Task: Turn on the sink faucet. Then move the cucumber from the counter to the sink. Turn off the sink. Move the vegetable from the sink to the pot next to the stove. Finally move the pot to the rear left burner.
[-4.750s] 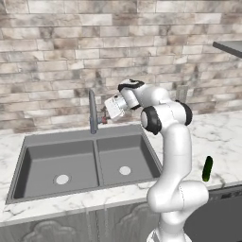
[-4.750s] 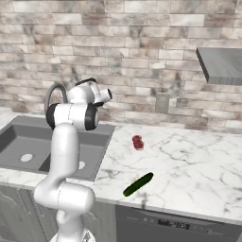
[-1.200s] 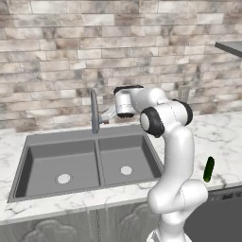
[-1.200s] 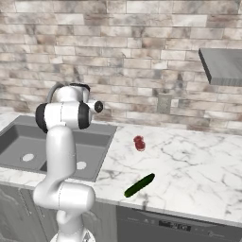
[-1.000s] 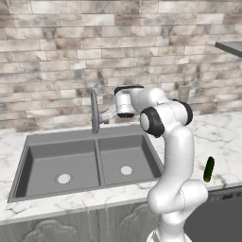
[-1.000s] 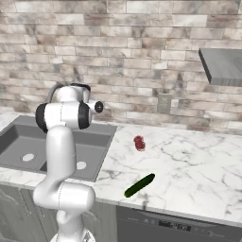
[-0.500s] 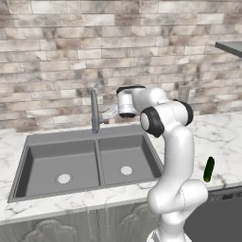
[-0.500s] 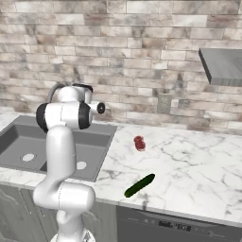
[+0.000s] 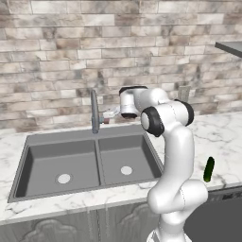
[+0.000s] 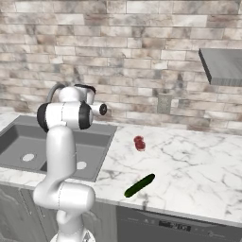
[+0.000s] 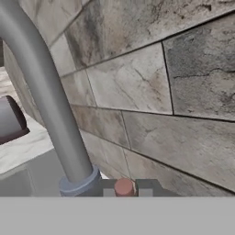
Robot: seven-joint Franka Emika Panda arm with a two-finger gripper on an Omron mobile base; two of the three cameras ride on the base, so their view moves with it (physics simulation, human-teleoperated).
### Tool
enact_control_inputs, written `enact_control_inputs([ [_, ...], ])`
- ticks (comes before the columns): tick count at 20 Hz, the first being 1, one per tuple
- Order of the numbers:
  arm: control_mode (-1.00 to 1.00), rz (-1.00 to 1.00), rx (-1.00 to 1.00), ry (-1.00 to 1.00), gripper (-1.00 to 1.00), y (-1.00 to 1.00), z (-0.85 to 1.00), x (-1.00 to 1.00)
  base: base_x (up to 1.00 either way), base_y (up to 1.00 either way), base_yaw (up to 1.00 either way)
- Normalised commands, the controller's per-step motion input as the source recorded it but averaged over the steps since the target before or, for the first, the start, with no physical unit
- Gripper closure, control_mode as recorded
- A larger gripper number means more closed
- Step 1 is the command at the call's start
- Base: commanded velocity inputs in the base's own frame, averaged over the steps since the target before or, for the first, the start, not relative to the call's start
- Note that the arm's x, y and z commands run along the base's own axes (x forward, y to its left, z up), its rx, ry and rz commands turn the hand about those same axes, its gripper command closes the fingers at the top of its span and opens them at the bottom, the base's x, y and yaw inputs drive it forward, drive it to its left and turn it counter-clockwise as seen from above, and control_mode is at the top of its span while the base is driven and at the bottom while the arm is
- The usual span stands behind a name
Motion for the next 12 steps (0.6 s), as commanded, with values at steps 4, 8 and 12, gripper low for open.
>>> enact_control_inputs([
  [4,-1.00,-0.05,0.05,0.05,1.00,-0.70,-0.73,-0.30,0.00,0.00,0.00],
  [8,-1.00,-0.05,0.05,0.06,1.00,-0.71,-0.75,-0.29,0.00,0.00,0.00],
  [12,-1.00,-0.06,0.04,0.09,1.00,-0.71,-0.76,-0.28,0.00,0.00,0.00],
])
